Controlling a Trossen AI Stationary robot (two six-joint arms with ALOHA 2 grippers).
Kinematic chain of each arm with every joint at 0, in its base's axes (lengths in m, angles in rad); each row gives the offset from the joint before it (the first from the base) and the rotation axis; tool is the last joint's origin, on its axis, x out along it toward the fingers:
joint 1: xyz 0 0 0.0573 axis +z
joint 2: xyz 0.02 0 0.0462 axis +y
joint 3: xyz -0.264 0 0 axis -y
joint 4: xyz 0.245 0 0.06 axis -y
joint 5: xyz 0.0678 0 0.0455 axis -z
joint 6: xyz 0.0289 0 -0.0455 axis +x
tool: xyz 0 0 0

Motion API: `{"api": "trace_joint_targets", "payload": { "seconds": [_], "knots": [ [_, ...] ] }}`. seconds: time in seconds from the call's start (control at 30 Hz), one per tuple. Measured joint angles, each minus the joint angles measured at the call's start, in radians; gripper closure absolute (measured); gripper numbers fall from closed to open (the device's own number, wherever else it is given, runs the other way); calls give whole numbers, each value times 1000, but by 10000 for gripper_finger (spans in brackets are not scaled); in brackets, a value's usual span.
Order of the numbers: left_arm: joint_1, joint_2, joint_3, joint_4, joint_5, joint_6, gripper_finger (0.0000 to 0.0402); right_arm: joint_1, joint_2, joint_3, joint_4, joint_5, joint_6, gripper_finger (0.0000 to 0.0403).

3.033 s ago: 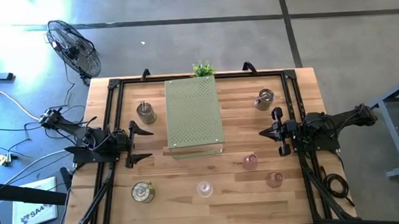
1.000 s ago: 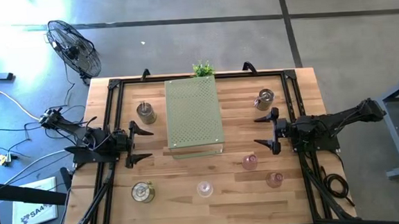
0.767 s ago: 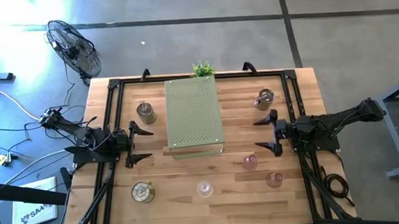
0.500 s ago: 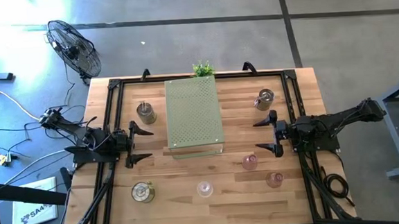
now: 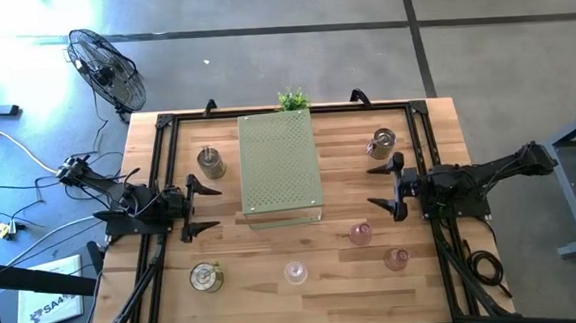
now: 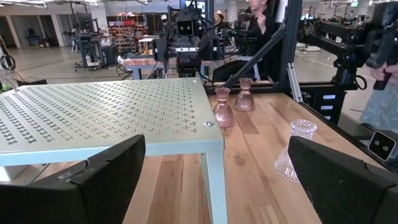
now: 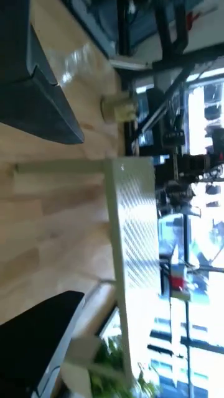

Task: Pick & Place candle stick holders
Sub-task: Put the right brown scented candle on the shelf

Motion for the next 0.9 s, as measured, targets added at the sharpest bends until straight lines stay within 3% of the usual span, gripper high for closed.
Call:
{"api": "trace_joint_targets", "payload": {
  "seconds": [0.17,0.43,0.6,0.9],
  "knots": [
    [0,0,0,0,0,0,14,0,0,84,-34,110,-90,3],
    [0,0,0,0,0,0,14,0,48,280,-363,340,81,3],
    [0,0,0,0,0,0,14,0,150,405,-547,391,252,3],
    [0,0,0,0,0,0,14,-13,387,561,-697,385,488,3]
  ]
}}
